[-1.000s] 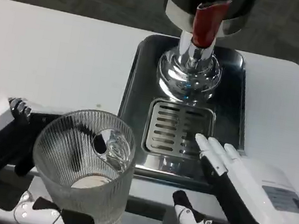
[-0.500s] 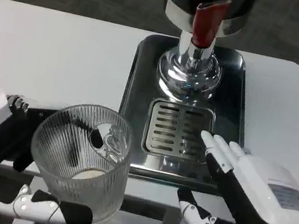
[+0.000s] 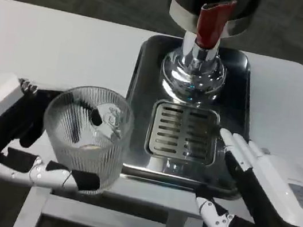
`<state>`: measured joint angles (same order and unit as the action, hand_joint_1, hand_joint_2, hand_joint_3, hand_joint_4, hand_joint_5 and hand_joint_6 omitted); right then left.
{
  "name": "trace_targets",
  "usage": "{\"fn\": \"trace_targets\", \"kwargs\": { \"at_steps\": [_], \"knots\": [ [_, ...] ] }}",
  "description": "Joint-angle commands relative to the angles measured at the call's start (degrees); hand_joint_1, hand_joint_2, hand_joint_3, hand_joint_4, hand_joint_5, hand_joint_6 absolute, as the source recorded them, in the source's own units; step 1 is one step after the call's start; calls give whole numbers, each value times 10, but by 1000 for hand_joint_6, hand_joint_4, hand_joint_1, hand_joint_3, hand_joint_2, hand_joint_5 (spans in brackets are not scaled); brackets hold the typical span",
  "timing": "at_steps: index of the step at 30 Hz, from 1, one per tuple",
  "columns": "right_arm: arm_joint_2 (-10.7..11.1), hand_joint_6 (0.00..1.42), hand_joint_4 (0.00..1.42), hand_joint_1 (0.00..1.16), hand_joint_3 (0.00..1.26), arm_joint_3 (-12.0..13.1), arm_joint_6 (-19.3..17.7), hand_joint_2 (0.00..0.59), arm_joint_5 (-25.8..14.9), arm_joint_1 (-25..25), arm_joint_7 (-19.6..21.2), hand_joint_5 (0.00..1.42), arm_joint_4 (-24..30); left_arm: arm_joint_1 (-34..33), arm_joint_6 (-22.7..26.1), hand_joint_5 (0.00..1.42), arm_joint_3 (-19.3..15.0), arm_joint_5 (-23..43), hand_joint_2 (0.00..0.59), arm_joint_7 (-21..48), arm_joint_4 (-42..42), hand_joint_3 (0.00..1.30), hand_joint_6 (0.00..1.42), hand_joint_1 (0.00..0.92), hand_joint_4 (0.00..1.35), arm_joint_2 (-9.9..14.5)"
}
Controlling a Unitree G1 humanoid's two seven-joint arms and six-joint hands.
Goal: Grasp the cup under the faucet to collect the drink, then remove the cup.
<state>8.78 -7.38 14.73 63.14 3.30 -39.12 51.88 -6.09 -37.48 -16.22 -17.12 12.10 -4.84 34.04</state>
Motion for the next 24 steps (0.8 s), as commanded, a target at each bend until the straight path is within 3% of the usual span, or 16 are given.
{"fn": "trace_targets", "kwargs": {
  "at_steps": [1, 9, 24],
  "knots": [
    [-1, 17, 0, 360, 0, 15, 6, 508, -10, 7, -2, 0, 12, -65, -3, 1320, 27, -44, 63, -50, 62, 915, 1424, 433, 1085, -7],
    [4, 21, 0, 360, 0, 48, 14, 508, -34, 12, -1, 0, 20, -175, 13, 1320, 103, -131, 65, -133, 191, 915, 1424, 428, 1085, -27],
    [24, 37, 0, 359, 0, 85, 21, 508, -76, 19, -3, 0, 30, -270, 36, 1306, 191, -178, 67, -201, 295, 915, 1424, 421, 1069, -42]
  ]
}}
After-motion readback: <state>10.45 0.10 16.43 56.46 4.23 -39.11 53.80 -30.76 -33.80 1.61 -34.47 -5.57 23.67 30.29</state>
